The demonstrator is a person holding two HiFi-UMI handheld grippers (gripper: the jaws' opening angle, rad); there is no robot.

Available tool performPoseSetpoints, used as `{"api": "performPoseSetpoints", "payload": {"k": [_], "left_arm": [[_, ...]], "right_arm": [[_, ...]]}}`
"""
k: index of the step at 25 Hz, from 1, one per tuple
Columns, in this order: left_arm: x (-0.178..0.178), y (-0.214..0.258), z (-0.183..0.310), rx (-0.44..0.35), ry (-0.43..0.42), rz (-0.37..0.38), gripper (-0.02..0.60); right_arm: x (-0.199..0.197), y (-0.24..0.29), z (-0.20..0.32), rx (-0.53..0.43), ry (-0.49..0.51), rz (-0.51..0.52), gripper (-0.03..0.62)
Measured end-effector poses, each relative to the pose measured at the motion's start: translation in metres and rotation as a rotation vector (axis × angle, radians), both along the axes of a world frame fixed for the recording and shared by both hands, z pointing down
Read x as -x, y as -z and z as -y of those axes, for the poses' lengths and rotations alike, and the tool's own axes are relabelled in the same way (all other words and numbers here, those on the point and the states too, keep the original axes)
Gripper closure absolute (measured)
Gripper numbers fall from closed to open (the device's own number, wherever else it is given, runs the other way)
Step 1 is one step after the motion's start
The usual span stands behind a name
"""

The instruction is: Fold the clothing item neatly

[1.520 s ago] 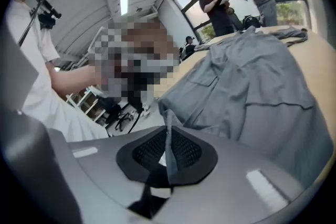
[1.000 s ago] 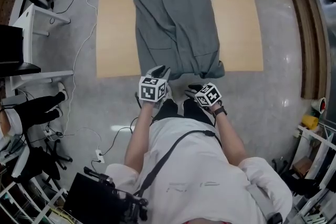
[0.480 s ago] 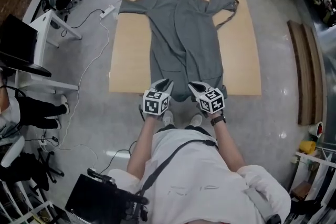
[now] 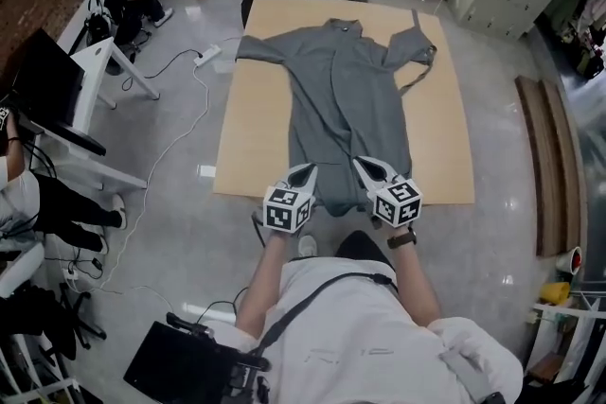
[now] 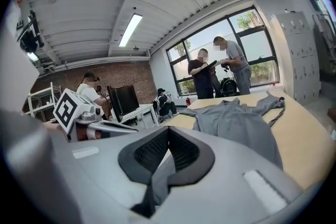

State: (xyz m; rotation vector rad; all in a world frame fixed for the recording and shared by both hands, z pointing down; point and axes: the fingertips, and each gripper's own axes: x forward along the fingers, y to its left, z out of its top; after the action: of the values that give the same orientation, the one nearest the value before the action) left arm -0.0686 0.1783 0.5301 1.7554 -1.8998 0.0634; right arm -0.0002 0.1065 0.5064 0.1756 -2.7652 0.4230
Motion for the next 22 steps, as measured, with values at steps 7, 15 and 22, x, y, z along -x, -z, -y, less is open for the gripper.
{"api": "performPoseSetpoints", "payload": {"k": [7,15,22], "left_arm": [[0.01,-0.007,0.007,-0.036,0.039,-0.039,0.581],[0.051,0.004,0.069,-0.03,0.114,0.064,0.581],[0.093,0.04,0.144,-0.065,0.186,0.197,0.581]], "right_arm": [[0.004,-0.018,0.019,0.057,-0.032,-0.009,0.588],[0.053,-0.027,0.059,0.086,0.142,-0.019,0.588],[0.109,0.004,0.111,0.04,0.249,0.083,0.588]]}}
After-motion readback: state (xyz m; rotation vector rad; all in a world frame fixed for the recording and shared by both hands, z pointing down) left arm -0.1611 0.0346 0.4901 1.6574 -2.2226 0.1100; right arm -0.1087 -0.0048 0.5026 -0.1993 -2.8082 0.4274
